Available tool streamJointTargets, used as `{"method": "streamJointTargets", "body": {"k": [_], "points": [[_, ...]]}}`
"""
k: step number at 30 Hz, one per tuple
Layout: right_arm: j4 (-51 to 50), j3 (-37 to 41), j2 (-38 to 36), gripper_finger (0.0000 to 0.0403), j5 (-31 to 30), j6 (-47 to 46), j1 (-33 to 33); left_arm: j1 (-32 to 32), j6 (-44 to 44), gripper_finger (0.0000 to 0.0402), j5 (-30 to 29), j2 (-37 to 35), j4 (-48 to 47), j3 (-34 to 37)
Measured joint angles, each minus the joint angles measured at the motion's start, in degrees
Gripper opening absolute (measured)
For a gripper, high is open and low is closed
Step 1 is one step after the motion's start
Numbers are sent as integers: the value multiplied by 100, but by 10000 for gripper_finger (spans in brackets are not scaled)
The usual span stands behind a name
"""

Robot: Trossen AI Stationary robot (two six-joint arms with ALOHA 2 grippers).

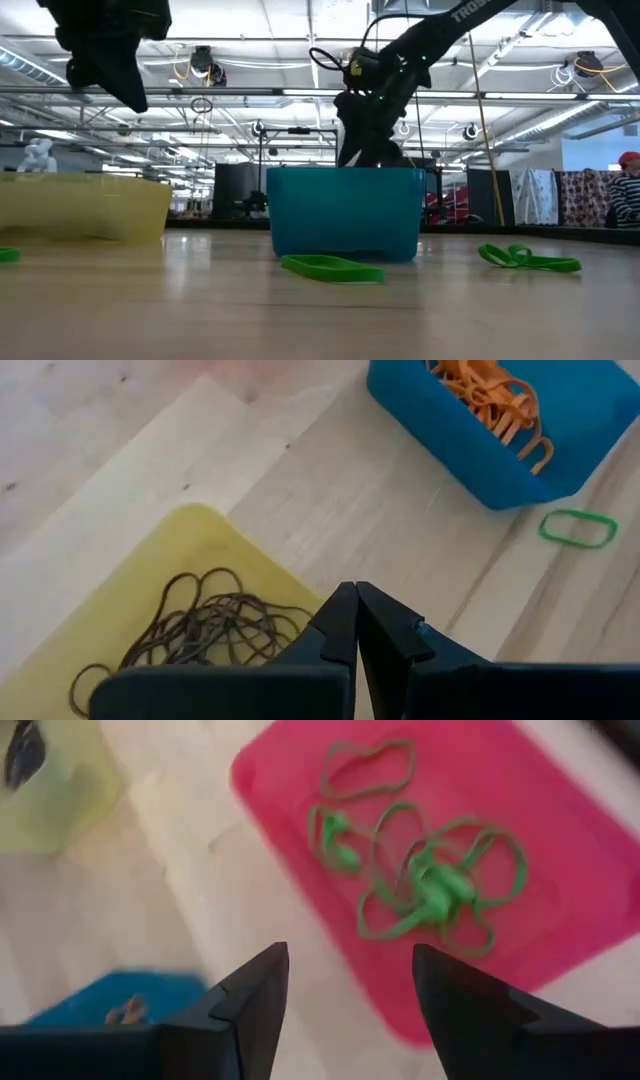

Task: Sort rubber bands into baskets
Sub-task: Put the green rubber band into the red bin

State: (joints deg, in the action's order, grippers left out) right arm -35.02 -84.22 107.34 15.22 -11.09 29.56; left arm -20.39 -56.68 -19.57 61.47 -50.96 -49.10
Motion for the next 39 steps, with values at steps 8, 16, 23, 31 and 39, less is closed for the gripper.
{"method": "streamJointTargets", "body": {"k": [8, 16, 23, 31, 39], "points": [[-1966, -232, -395, 205, 872, 485, -450, -301, 1076, 15, 694, 5, 732, 575], [-2662, -237, -1156, 205, 610, -147, -1873, -757, 1451, 15, 1515, 10, 2025, 1428], [-2704, -215, -1316, 205, -1095, -1424, -3173, -1329, 2767, 19, 1572, 334, 2934, 1752], [-2634, -213, -1105, 205, -1821, -2913, -4223, -1645, 3942, 110, 1602, 1315, 3557, 1750], [-2626, -213, -1090, 205, -2621, -3927, -4833, -1643, 4103, 168, 1484, 2200, 3963, 1726]]}}
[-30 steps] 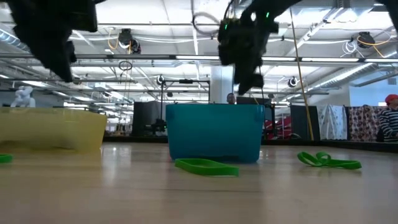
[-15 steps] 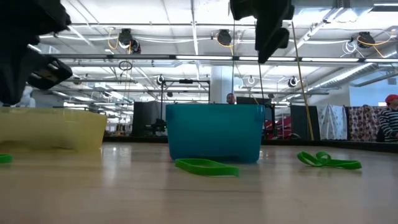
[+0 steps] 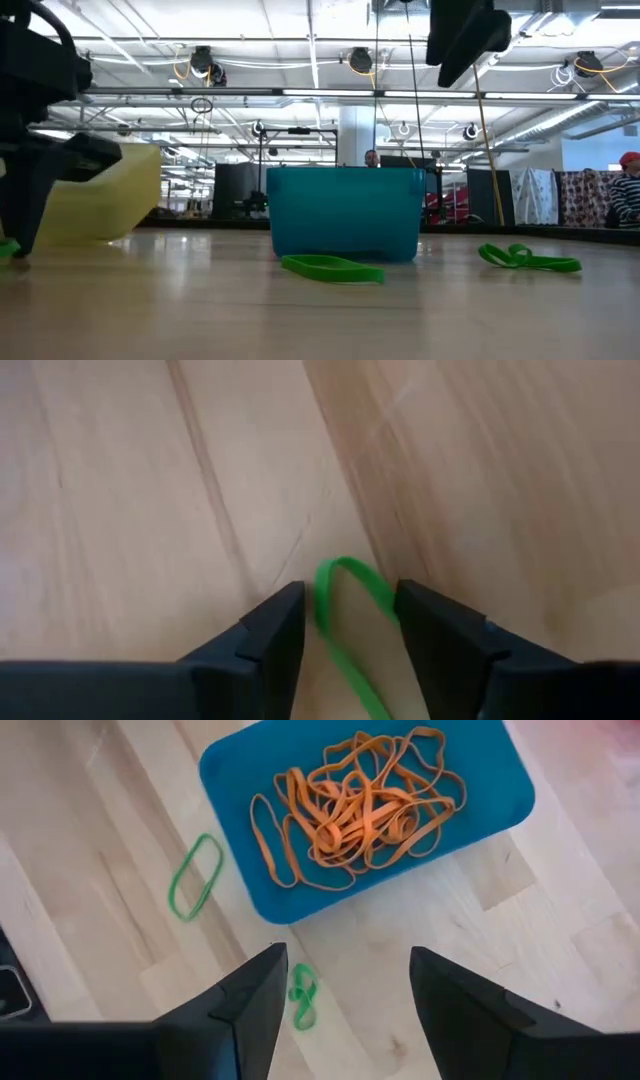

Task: Sort rubber bands into baskets
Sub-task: Put the green rubber band into the red bin

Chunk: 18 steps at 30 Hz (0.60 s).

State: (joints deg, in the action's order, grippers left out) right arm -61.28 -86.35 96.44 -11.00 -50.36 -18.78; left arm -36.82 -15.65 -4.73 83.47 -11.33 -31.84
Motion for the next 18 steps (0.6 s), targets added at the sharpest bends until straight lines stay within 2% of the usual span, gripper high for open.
{"method": "streamJointTargets", "body": {"k": [5, 8, 13, 18], "points": [[-25, 0, 0, 205, -75, 120, -82, 4, 0, 159, 46, 207, 207, 1], [-61, 0, 0, 205, -91, 323, -99, 9, -54, 120, 67, 193, -12, -78], [-107, 0, 0, 205, -92, 589, -141, 0, -58, 18, 90, 182, -505, -349], [-123, 2, 0, 205, -117, 798, -209, 4, -191, 4, 33, 198, -1268, -867]]}}
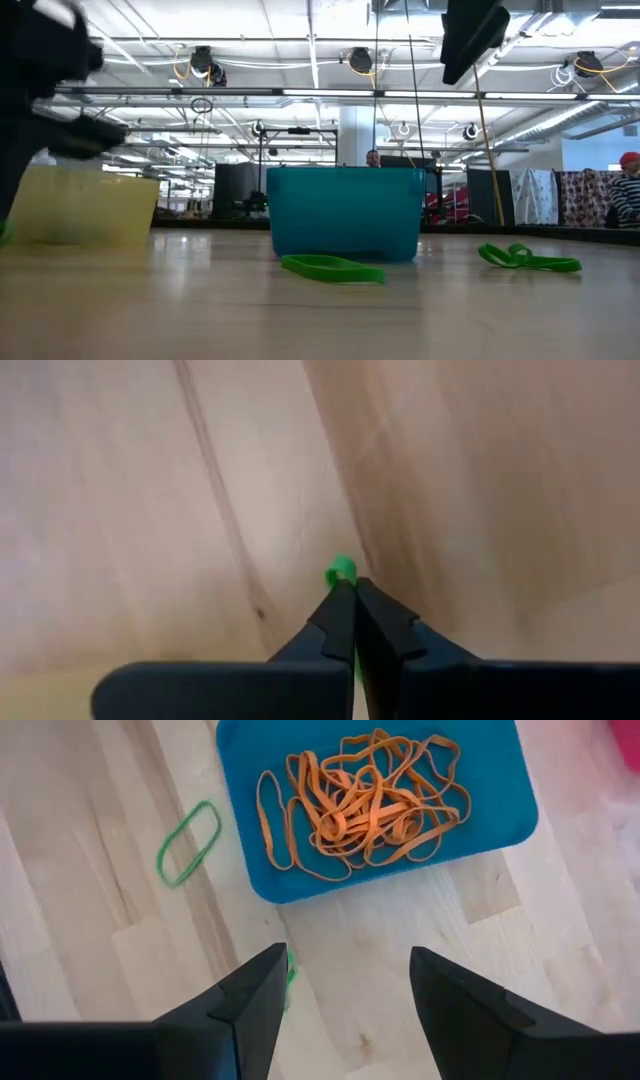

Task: Sort rubber bands into baskets
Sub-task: Put the green rubber band into the red bin

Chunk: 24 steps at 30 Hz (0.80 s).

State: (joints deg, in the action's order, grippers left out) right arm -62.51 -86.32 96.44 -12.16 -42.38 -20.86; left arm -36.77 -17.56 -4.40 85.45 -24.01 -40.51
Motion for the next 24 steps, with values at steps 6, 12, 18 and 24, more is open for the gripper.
{"method": "streamJointTargets", "body": {"k": [6, 12, 18, 24], "points": [[-20, 0, 0, 205, -7, 293, -28, 69, 672, 2, -539, -2, -1547, -1205], [-19, 0, 0, 205, -180, 450, -26, 578, 1640, 1, -1352, -253, -2330, -2243], [-291, 0, 0, 205, -154, 185, -67, 1738, 2479, 1, -1736, -861, -2025, -2459], [-323, 120, -2, 205, -184, -404, -193, 3492, 3372, 0, -1099, -1117, -265, -2459]]}}
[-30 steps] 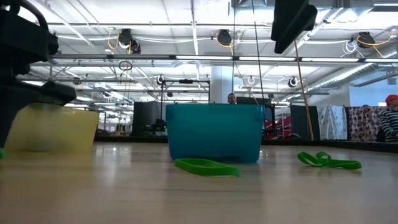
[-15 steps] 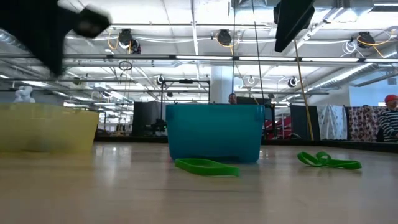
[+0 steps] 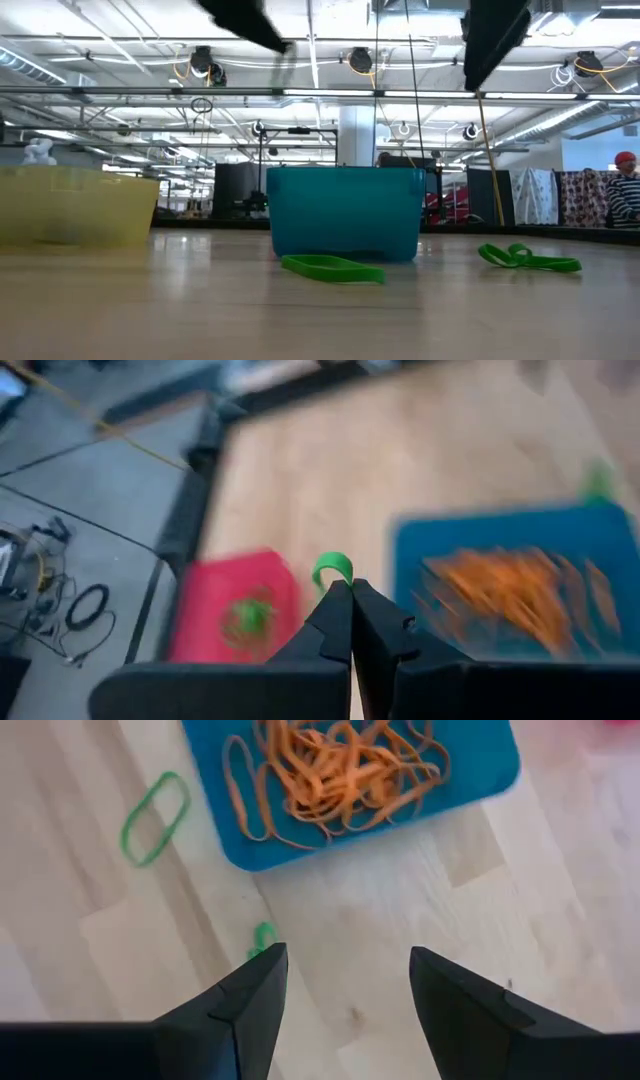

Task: Sort rubber bands into baskets
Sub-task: Put the green rubber band into the red bin

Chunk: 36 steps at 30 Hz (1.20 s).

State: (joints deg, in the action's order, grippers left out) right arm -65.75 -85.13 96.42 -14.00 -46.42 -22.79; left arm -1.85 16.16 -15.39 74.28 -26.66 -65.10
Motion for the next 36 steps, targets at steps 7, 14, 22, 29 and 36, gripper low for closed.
{"method": "streamJointTargets", "body": {"k": [7, 14, 22, 29, 36], "points": [[451, 573, 2, 205, -84, -1465, -192, 2012, 68, 0, 1659, 644, 1176, 0], [1101, 1113, 8, 205, -62, -3176, -745, 3036, 70, 0, 2516, 1939, 1323, 7], [2491, 1793, 2, 205, -290, -3865, -1352, 3312, -434, 0, 2574, 2843, 1585, 7], [3505, 2585, 2, 205, -385, -3809, -1492, 3233, -646, 40, 2400, 2872, 1521, 4], [3572, 3060, 2, 205, -389, -3705, -1488, 3058, -761, 137, 1913, 2859, 1328, -14]]}}
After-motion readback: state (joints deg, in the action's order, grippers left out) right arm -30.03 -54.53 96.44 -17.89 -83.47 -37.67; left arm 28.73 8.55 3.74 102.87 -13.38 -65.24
